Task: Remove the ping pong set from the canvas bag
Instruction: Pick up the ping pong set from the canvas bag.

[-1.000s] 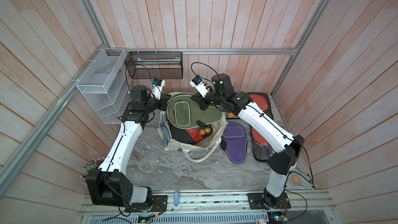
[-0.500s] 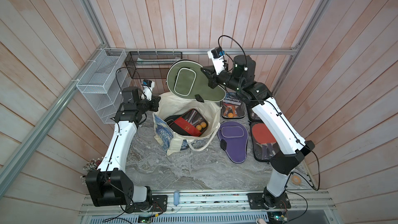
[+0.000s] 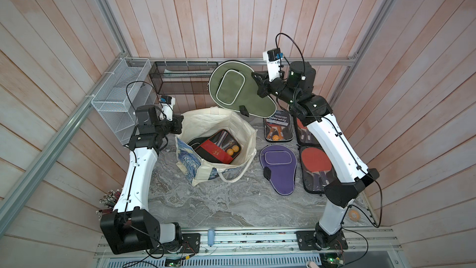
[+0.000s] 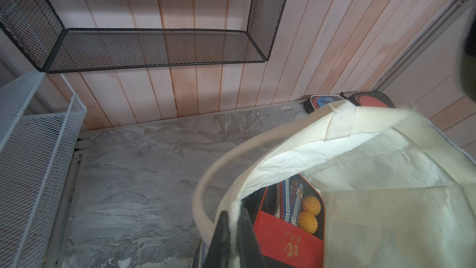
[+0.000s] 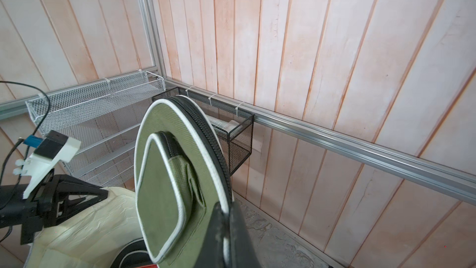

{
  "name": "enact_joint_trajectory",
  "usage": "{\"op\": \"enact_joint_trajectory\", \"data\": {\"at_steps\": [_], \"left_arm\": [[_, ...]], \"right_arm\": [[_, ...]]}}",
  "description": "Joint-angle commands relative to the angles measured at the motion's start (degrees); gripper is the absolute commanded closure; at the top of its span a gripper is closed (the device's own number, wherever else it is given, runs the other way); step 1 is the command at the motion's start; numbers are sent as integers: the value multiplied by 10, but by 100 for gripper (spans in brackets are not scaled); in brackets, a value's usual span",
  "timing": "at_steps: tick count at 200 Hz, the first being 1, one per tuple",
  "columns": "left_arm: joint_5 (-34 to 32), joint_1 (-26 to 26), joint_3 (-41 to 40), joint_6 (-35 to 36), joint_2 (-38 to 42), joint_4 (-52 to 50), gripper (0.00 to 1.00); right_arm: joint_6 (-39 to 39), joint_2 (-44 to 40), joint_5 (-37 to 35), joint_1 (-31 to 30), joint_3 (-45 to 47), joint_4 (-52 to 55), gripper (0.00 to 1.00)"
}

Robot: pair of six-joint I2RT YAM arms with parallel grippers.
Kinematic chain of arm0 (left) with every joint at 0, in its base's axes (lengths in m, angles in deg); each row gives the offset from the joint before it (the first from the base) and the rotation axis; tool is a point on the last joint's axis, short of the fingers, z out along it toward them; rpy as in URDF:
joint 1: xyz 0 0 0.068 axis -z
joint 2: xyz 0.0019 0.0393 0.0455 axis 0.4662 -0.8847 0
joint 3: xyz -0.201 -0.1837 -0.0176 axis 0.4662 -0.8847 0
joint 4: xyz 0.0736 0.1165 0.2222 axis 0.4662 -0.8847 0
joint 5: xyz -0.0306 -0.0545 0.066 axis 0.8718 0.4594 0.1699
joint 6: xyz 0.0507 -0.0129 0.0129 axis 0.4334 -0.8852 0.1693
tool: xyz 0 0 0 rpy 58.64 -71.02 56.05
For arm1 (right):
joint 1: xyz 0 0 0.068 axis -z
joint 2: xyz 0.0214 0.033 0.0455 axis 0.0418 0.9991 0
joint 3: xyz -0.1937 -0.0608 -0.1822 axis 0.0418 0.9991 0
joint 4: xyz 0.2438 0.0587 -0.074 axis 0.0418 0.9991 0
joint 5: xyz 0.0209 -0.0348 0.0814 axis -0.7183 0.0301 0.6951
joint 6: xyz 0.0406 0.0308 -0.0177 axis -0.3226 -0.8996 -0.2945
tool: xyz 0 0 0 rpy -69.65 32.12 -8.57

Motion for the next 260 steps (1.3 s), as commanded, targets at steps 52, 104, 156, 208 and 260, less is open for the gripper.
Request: {"op": "enact_joint_trajectory", "data": {"at_steps": [52,104,156,208,260], "left_arm": [[25,-30,22,-5,40,66,100],[50,-30,4,-21,43,80,100],[54,-31,1,-25,35,86,100],[64,-29,-4,-32,28,94,100],[65,-28,-6,-31,28,94,100]], "right_arm": [[-109,20,-47,79,75,-47,100],[-160,65,-61,78,133,-80,100],[-223,98,-60,78,183,-129,100],[-318,148,-86,78,183,-147,100],[-403,207,-106,69,162,-156,100]]}}
